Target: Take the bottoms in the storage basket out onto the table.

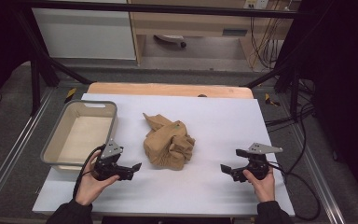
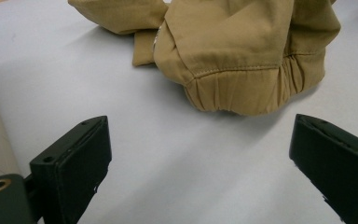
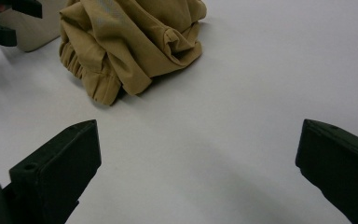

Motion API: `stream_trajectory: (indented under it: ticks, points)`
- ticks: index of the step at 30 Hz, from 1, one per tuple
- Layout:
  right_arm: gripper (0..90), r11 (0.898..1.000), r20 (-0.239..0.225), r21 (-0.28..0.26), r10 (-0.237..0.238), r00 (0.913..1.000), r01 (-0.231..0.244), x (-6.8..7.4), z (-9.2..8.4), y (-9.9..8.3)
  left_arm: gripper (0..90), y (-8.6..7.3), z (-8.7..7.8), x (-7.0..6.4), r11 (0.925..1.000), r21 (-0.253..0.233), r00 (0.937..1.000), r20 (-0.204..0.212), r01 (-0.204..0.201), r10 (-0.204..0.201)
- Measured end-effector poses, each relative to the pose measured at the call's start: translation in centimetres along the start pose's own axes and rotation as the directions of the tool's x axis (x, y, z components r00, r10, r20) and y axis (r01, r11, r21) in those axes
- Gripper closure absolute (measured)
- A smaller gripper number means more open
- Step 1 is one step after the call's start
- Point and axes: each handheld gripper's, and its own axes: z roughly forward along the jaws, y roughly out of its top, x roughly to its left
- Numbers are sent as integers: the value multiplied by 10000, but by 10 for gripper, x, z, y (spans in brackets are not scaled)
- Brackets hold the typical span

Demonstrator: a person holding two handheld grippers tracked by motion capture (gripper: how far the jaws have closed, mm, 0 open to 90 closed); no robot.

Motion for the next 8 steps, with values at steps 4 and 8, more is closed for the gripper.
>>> stream_trajectory:
  ticks: [4,8]
  points:
    - [6,10000,3,10,-12,10000,12,0,0,0,54,0,0,0,10000,16,10000,-18,-41,41]
    - [6,10000,-9,-6,13,10000,-13,0,0,0,54,0,0,0,10000,19,10000,-25,-42,42]
